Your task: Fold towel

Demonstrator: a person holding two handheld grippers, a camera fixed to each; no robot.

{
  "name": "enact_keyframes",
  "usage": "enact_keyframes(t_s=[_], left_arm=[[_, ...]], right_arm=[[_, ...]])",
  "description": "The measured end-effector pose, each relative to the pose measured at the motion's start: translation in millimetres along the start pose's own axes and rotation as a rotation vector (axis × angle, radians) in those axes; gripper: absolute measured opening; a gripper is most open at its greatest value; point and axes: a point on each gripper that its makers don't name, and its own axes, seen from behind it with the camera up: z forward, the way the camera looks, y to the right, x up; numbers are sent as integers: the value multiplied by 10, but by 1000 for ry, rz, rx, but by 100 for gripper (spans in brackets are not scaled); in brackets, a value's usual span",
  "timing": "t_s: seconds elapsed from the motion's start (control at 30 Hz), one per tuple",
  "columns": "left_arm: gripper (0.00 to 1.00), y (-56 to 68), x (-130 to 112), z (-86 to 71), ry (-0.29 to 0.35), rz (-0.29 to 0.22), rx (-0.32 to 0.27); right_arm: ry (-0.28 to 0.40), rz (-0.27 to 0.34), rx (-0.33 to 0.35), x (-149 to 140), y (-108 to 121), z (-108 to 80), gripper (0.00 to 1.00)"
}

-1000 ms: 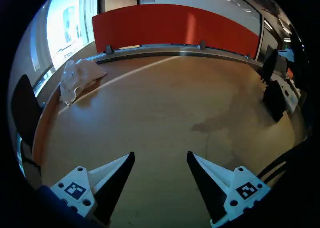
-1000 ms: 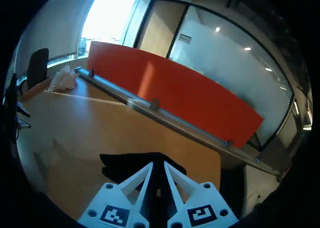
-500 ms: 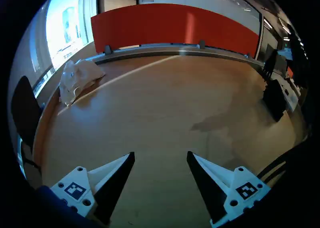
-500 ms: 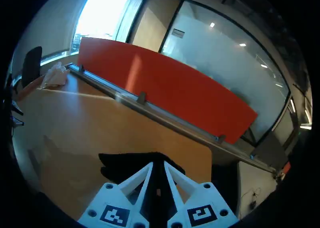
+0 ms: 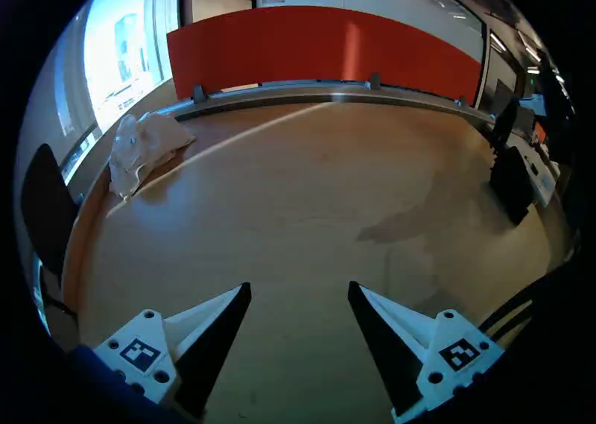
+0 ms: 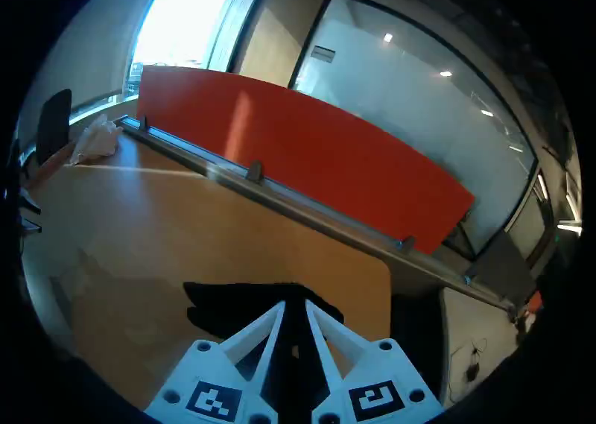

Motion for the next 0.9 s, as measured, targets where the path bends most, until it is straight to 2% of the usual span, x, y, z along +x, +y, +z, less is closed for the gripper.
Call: enact_keyframes(t_s=[0.23, 0.6, 0.9], left_arm=[[97, 12, 16, -5, 1, 0, -2], [97, 76, 15, 0, 0, 13, -12], [97, 85, 20, -26, 4, 18, -14]], right_arm=[[-44, 25, -23, -350, 56, -228, 5], [-141, 118, -60, -1099, 13, -621, 5], [-211, 201, -96, -1631, 2, -767, 5]])
